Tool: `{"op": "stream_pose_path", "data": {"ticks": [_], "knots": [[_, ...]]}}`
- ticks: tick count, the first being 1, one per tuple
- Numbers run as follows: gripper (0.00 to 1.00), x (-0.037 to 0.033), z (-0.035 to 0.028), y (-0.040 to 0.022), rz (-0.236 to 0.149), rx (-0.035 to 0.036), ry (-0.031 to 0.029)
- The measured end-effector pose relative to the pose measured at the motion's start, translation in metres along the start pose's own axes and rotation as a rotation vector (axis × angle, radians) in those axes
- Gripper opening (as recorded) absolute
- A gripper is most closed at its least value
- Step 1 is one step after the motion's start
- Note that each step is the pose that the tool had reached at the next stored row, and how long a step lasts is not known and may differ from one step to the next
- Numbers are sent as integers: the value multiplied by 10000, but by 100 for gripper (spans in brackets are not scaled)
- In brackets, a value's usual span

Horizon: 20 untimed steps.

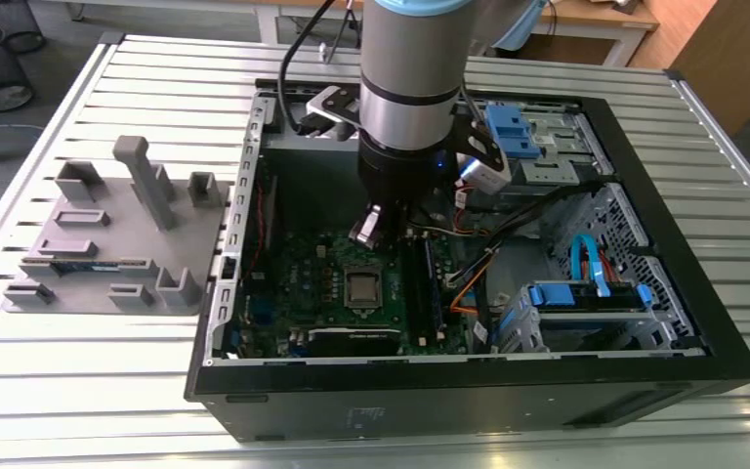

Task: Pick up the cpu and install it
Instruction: 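Close the cpu cover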

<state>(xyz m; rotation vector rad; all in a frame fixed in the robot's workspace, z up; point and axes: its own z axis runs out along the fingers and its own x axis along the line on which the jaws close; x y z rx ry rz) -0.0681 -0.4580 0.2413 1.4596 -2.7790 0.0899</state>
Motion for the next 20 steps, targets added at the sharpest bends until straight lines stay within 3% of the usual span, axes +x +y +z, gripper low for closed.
{"op": "stream_pose_path", "data": {"ticks": [5, 7, 8, 13, 20], "knots": [[11, 0, 0, 0, 0, -9, 10], [11, -1, 1, 1, -5, -78, 78], [11, 0, 1, 1, -5, -83, 83], [11, 7, 3, 0, -11, -87, 76], [11, 84, 9, 19, -82, -97, 34]]}}
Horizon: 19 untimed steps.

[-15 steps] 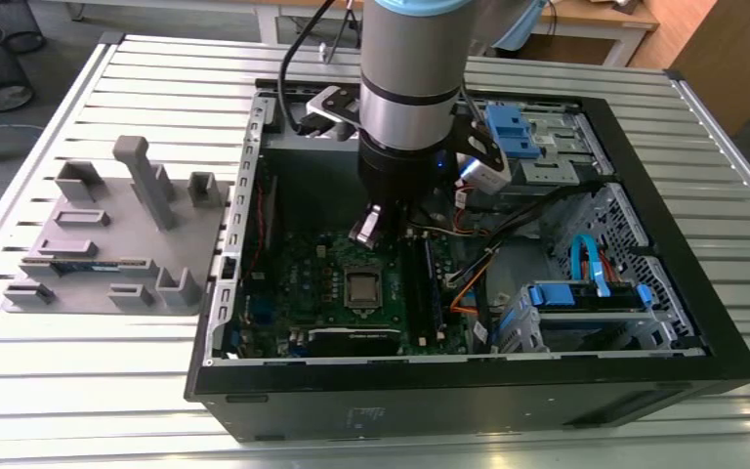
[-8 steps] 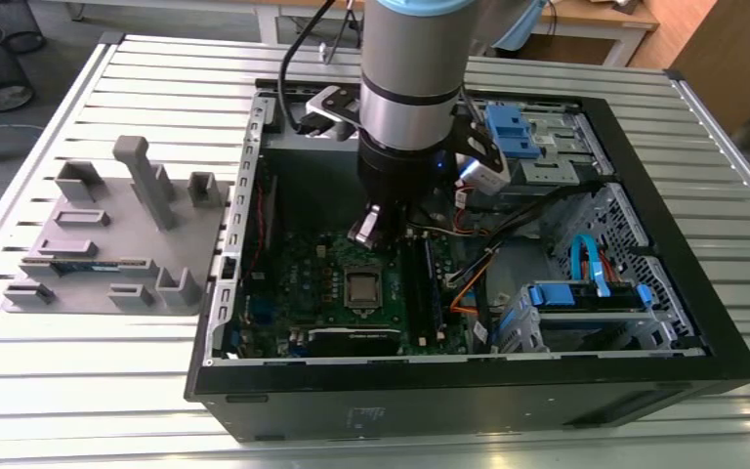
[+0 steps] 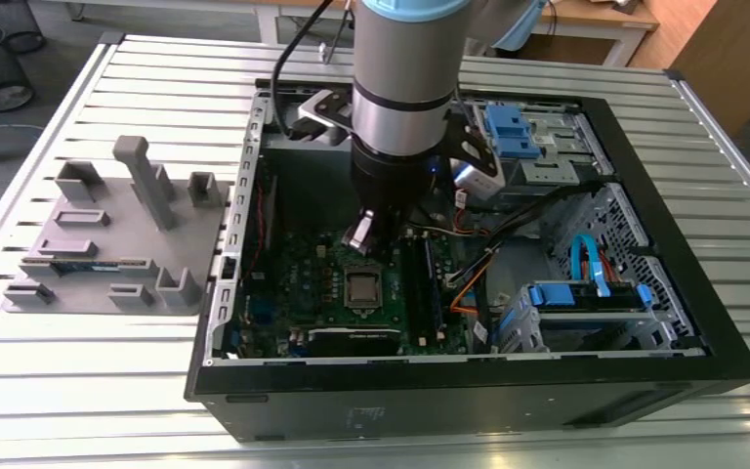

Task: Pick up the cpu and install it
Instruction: 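Close the cpu cover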

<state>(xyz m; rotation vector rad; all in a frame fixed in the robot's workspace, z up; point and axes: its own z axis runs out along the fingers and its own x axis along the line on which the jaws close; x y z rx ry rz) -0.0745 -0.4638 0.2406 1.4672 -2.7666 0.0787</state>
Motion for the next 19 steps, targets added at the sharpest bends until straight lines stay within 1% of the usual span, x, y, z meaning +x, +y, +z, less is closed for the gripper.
{"op": "stream_pose_path", "data": {"ticks": [2, 3, 5, 6, 7, 19], "knots": [[11, 6, 0, 1, -9, -3, -9], [11, 12, 1, -1, -14, -20, -33], [11, 28, 4, -5, -27, -79, -128], [11, 35, 5, -8, -33, -97, -155], [11, 39, 6, -9, -38, -104, -168], [11, 46, 6, -13, -42, -104, -168]]}}
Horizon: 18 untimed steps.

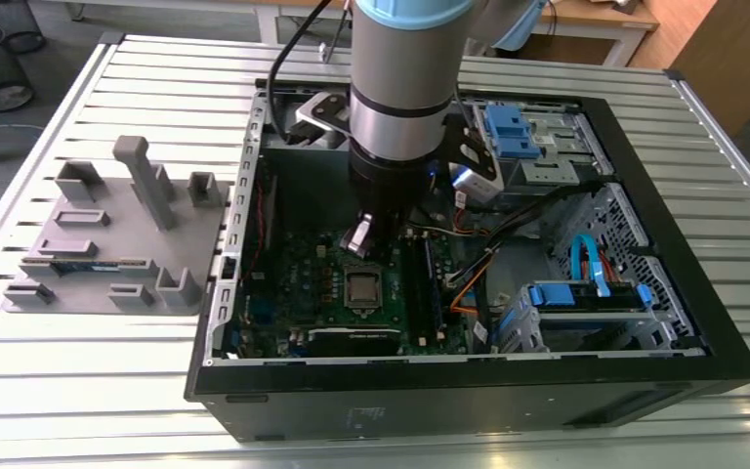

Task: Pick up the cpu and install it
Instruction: 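Close the cpu cover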

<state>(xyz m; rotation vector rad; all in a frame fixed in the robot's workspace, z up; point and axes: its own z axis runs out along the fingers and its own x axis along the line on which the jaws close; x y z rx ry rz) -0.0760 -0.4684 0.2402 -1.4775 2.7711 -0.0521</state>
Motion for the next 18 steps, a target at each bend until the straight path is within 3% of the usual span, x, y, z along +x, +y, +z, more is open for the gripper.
{"op": "stream_pose_path", "data": {"ticks": [9, 18], "knots": [[11, 90, 2, -35, -31, -16, -28], [11, 122, 3, -55, -34, -16, -29]]}}
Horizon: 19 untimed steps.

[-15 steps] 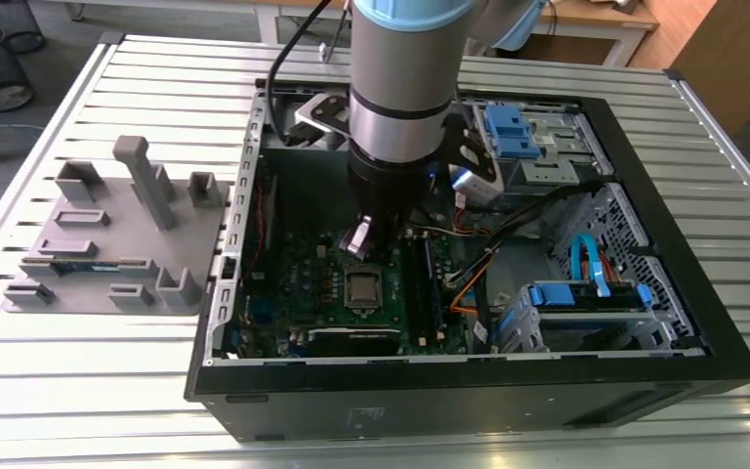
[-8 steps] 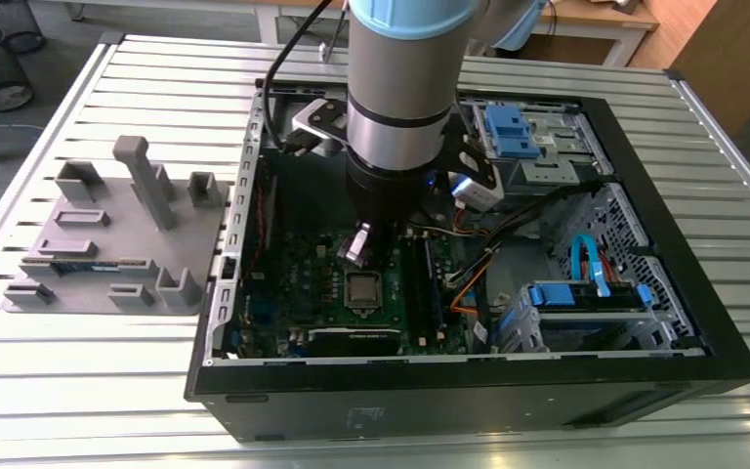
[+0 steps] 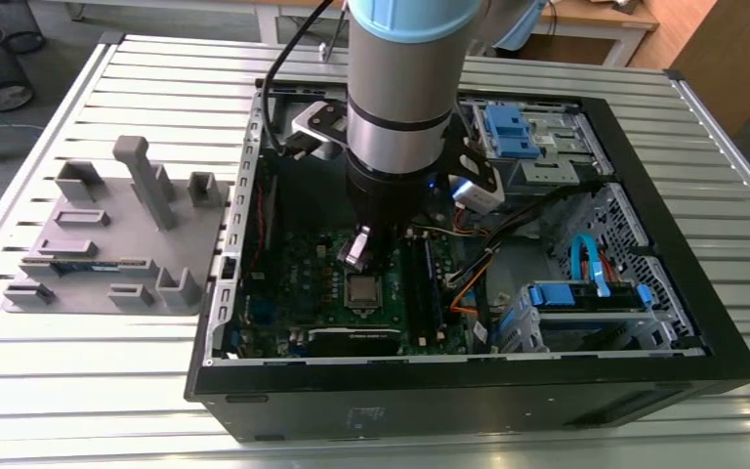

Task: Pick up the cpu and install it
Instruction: 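Close the cpu cover, then install the first cpu locking lever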

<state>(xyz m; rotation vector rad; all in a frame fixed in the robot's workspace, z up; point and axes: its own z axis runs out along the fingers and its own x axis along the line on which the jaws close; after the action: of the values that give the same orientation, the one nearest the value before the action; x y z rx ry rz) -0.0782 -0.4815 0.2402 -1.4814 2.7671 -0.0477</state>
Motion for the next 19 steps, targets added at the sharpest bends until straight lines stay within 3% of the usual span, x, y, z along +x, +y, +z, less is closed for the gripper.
{"op": "stream_pose_path", "data": {"ticks": [6, 8, 19], "knots": [[11, 8, 2, 7, -1, 0, 0], [11, 83, 21, 120, 0, 0, 0], [11, 83, 14, 121, 0, 0, 0]]}}
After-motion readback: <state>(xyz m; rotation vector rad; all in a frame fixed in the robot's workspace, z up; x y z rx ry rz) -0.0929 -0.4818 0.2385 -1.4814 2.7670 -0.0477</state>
